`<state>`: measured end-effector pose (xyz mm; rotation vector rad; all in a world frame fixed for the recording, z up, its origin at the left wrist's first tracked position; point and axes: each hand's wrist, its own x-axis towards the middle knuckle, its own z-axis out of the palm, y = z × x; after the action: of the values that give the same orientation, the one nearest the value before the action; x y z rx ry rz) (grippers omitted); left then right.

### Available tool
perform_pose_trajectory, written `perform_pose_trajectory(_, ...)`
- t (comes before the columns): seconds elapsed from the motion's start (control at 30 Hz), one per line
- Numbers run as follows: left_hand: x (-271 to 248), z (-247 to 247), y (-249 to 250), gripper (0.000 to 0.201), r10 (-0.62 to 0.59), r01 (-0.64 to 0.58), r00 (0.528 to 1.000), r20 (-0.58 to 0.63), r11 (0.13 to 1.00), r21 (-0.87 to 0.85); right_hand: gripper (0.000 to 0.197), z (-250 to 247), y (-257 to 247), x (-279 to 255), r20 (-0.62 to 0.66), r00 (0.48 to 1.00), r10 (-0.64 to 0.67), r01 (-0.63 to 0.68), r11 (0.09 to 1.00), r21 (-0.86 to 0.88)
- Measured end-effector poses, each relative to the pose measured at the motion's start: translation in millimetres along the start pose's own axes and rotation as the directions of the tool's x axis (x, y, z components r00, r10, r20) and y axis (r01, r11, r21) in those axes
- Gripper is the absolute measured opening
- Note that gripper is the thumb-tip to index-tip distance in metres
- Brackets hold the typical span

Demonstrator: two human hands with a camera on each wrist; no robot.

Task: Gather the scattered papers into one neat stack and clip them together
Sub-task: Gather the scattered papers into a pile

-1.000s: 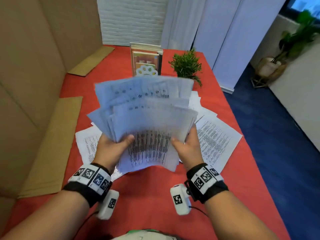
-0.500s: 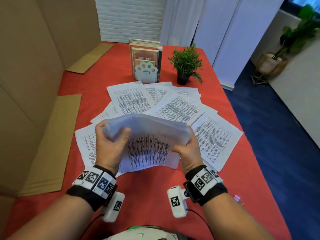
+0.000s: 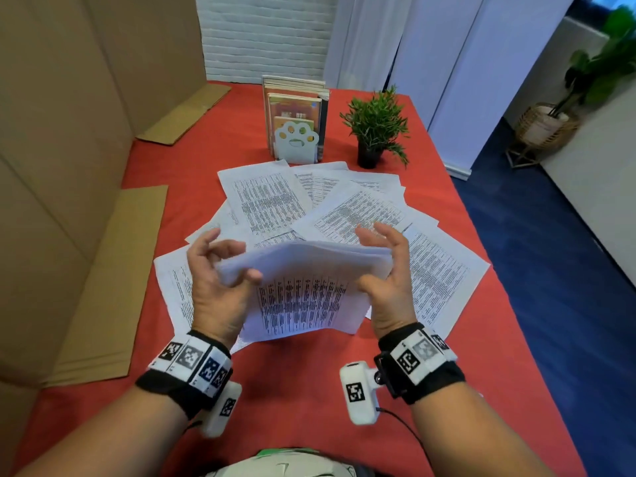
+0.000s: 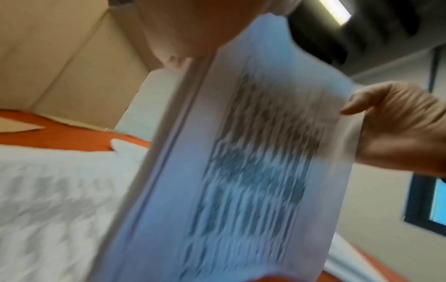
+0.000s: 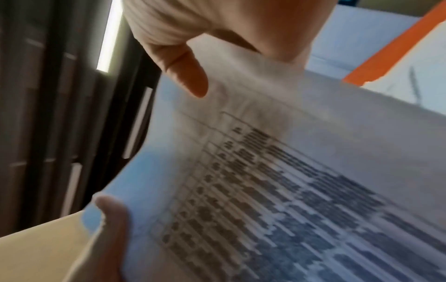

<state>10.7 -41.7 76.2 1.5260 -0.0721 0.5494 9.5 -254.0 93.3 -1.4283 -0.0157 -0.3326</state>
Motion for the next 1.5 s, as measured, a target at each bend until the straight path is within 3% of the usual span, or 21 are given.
perform_pose_trajectory(0.07, -6, -7, -19, 0.073, -0.164, 0.16, 0.982, 0.089, 0.985, 0.059, 0.07, -4, 11, 3, 0.007, 0.992, 0.124, -0.124, 0.992, 0.018)
perform_pose_trajectory(0.17, -11, -8, -40, 0.071, -0.416, 0.412, 0.906, 0.072, 0.909, 0.069, 0.056, -1, 24, 4, 0.022, 0.978, 0.206, -0.205, 0.977, -0.056)
perform_pose_trajectory(0.3, -12, -3, -48, 0.053, -0.503, 0.501, 0.864, 0.022, 0.863, 0.059, 0.037, 1, 41, 1, -0.045, 0.912, 0.407, -0.408, 0.913, -0.006)
perform_pose_trajectory(0.53, -18, -5, -60, 0.036, -0.544, 0.542, 0.839, -0.016, 0.832, 0.113, 0.046, 0, 58, -2, -0.002, 0.871, 0.491, -0.49, 0.87, 0.059)
perform_pose_trajectory(0.7, -25, -10, -67, 0.04, -0.574, 0.557, 0.815, 0.076, 0.813, 0.169, 0.027, -3, 72, -8, 0.031, 0.844, 0.536, -0.532, 0.842, -0.087)
perform_pose_trajectory(0.8, -29, -6, -66, 0.036, -0.57, 0.551, 0.82, 0.048, 0.81, 0.2, 0.014, -1, 76, -11, 0.046, 0.848, 0.528, -0.515, 0.841, -0.164)
perform_pose_trajectory(0.9, -22, -2, -58, 0.023, -0.571, 0.564, 0.821, -0.019, 0.806, 0.179, 0.022, 0, 78, -8, 0.078, 0.859, 0.506, -0.481, 0.85, -0.216)
perform_pose_trajectory(1.0, -11, -3, -54, 0.017, -0.629, 0.623, 0.777, -0.029, 0.762, 0.178, 0.025, -2, 76, -6, 0.121, 0.872, 0.475, -0.427, 0.857, -0.288)
perform_pose_trajectory(1.1, -6, -5, -48, 0.018, -0.674, 0.649, 0.737, 0.061, 0.73, 0.214, 0.01, -7, 79, -5, 0.049, 0.876, 0.48, -0.443, 0.841, -0.31)
perform_pose_trajectory(1.23, -11, -10, -50, 0.022, -0.675, 0.583, 0.717, 0.174, 0.718, 0.379, 0.018, -12, 86, -4, 0.005, 0.834, 0.552, -0.541, 0.818, -0.196)
perform_pose_trajectory(1.37, -16, -5, -54, 0.027, -0.663, 0.558, 0.741, 0.107, 0.695, 0.453, 0.032, -9, 90, 0, 0.041, 0.862, 0.505, -0.465, 0.822, -0.329)
perform_pose_trajectory(1.43, -13, -4, -55, 0.026, -0.641, 0.57, 0.766, 0.044, 0.71, 0.414, 0.018, -14, 91, 8, -0.061, 0.895, 0.442, -0.43, 0.816, -0.386)
perform_pose_trajectory(1.5, -9, -9, -57, 0.024, -0.633, 0.595, 0.773, -0.038, 0.704, 0.388, 0.018, -31, 94, 21, -0.247, 0.884, 0.398, -0.466, 0.8, -0.377)
